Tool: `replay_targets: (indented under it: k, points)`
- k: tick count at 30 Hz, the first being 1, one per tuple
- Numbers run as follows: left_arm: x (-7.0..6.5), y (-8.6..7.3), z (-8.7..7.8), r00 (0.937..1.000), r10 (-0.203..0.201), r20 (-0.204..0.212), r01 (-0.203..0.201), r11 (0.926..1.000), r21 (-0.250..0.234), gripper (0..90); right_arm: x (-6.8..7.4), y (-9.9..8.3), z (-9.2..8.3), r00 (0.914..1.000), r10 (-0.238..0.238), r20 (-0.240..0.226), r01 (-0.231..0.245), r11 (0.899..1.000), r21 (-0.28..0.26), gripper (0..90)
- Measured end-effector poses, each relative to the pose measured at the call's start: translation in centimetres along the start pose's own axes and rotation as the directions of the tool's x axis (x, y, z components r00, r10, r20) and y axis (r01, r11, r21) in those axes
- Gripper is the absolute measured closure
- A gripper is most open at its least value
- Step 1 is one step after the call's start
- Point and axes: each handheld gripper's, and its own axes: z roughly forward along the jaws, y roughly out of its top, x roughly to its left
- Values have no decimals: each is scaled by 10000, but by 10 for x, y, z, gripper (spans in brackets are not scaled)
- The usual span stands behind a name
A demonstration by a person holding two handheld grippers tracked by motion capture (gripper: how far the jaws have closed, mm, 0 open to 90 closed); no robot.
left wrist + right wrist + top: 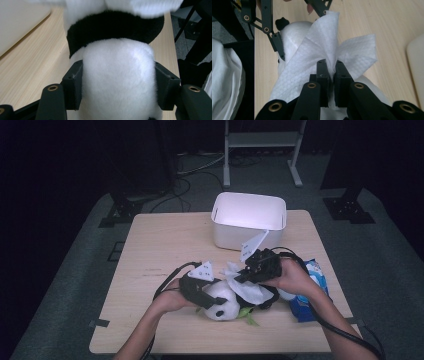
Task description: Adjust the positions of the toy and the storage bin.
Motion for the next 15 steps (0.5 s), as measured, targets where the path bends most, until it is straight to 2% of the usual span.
replay_targets:
  k: [3, 7, 10, 15]
  points:
    - [1, -1, 0, 10000, 34, 24, -34, 10000, 18, 331, 1, 1, 8, 9999, -140, 69, 137, 9994, 315, 836]
    - [3, -1, 2, 9994, -272, 210, 277, 9994, -226, 240, 0, -5, 6, 9999, 24, 128, -27, 9996, 285, 836]
    - [5, -2, 3, 9990, -304, 335, 316, 9989, -349, 205, -1, -11, 6, 9997, 227, 97, -228, 9996, 178, 837]
    - [7, -6, 0, 9977, -506, 444, 527, 9976, -458, 160, -1, -14, 6, 9996, 251, 112, -252, 9996, 107, 836]
